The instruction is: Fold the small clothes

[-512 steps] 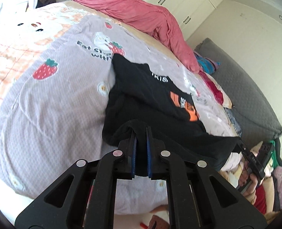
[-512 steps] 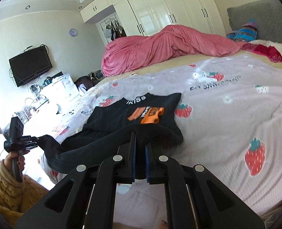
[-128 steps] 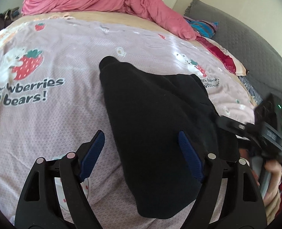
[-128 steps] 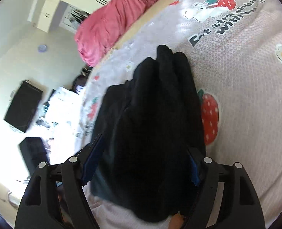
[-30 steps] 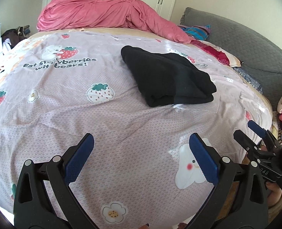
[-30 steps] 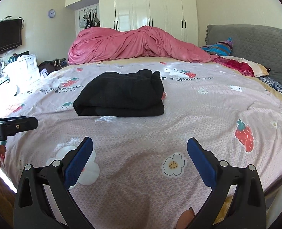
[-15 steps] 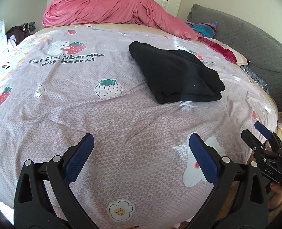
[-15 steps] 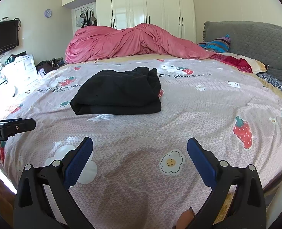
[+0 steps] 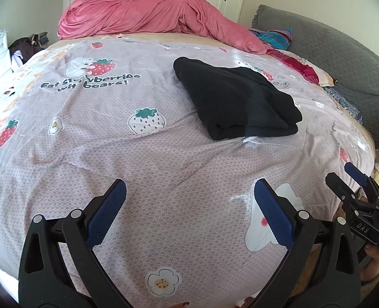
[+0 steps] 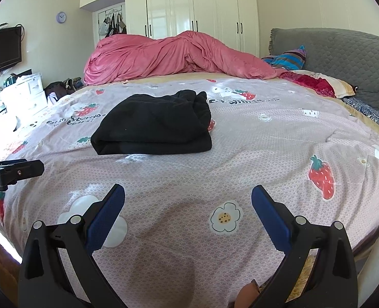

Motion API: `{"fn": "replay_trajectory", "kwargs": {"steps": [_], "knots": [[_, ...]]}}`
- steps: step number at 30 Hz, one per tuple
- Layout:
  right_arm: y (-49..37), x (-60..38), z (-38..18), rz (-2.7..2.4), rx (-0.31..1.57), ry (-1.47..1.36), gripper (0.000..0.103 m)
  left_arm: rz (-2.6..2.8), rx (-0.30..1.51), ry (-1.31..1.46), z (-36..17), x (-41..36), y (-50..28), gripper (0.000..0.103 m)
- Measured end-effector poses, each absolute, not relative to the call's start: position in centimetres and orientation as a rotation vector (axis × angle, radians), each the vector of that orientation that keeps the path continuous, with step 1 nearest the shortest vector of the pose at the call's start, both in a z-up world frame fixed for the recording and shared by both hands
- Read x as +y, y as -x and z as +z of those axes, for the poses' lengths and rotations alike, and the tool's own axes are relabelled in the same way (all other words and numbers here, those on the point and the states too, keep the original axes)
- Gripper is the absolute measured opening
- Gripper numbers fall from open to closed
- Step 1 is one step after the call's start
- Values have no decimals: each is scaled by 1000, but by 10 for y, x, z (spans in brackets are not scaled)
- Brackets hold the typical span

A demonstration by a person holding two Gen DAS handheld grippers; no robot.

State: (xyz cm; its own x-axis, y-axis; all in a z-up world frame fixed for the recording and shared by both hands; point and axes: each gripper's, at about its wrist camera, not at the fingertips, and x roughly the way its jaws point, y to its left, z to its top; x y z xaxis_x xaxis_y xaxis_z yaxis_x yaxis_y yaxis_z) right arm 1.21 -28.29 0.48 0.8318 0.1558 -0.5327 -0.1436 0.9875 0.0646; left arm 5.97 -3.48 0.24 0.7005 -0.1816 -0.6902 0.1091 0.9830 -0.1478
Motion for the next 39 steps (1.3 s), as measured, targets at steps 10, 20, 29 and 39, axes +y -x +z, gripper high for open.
{"fn": "replay_trajectory", "kwargs": {"steps": [10, 20, 29, 39], "knots": [[-13, -281, 7, 161, 572, -19, 99, -158, 775, 88, 4, -36, -59, 94], [-13, -279, 7, 162, 572, -16, 99, -155, 778, 82, 5, -36, -58, 94], [-11, -279, 7, 155, 569, -17, 99, -148, 774, 77, 6, -35, -57, 94], [-9, -279, 8, 150, 567, -14, 99, -142, 771, 71, 7, -33, -55, 94]]}}
